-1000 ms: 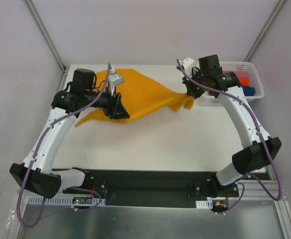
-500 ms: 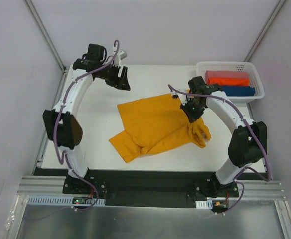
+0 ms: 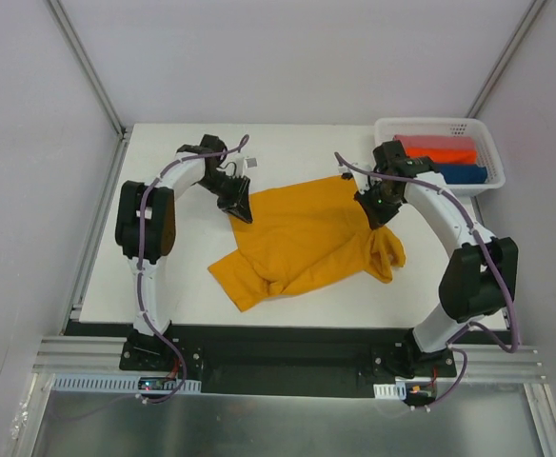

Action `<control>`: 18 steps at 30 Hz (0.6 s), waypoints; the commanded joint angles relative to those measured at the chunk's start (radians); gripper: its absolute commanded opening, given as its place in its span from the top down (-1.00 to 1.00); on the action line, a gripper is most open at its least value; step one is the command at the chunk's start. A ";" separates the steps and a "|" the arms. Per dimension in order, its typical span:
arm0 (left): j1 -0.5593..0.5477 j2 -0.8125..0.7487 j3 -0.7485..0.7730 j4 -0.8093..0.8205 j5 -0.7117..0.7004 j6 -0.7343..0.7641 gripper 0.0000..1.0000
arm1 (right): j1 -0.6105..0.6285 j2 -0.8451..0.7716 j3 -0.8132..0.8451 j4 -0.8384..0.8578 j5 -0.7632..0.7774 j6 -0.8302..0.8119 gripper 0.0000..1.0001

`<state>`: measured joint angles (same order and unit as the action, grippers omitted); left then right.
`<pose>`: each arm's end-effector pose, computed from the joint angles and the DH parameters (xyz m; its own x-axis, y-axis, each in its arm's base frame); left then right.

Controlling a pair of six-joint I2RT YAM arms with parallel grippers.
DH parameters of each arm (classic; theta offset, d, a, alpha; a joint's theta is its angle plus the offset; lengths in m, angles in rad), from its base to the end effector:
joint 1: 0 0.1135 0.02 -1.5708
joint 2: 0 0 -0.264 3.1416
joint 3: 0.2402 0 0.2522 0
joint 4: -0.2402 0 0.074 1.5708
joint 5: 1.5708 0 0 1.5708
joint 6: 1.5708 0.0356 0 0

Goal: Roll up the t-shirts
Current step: Flatten out the T-shirt at the center of the board.

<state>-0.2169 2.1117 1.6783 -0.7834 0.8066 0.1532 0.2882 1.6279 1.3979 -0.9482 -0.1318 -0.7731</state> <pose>0.4218 -0.1193 0.1989 -0.8453 0.2944 -0.4459 0.5285 0.5838 -0.6163 0.3142 0.0980 0.2787 -0.4036 -0.8417 -0.3586 -0.8548 0.4867 -0.1803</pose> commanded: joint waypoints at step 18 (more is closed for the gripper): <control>-0.010 -0.044 -0.275 0.010 -0.467 -0.181 0.48 | 0.149 0.323 0.470 -0.072 -0.138 0.072 0.99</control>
<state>-0.2222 2.1006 1.4784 -0.7372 0.5102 -0.0360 0.3931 1.9339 1.7702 -0.9703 -0.2264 -0.7216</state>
